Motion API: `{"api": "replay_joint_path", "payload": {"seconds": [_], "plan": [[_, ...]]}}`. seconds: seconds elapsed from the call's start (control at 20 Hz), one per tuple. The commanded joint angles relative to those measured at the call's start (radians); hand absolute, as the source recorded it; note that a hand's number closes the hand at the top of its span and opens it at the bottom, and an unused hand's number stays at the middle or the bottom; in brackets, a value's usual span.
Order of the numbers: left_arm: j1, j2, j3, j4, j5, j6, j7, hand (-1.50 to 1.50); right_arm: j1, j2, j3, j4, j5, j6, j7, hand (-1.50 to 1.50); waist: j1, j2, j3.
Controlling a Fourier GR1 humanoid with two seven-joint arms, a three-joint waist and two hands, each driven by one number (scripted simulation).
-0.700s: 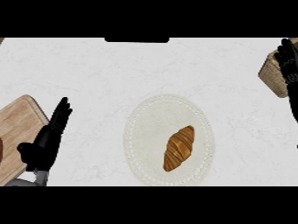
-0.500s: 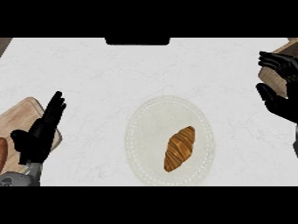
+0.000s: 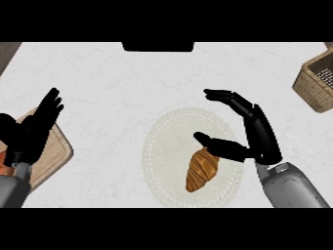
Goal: Pick the croissant from the placemat and place it in the basket
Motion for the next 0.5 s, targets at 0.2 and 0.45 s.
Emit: {"api": "replay_joint_path", "payload": {"seconds": [0.2,0.45], "plan": [[-0.059,0.019,0.047,0.073,0.022,-0.044,0.045,0.0,-0.162,0.277,0.205,0.021,0.409,-0.189,0.54,-1.5,-0.025,-0.009,-0.002],[-0.022,0.008,0.032,0.026,0.014,-0.019,0.059,0.0,-0.287,0.171,0.158,-0.003,0.466,0.094,0.93,-1.5,-0.041,-0.027,-0.005]]}}
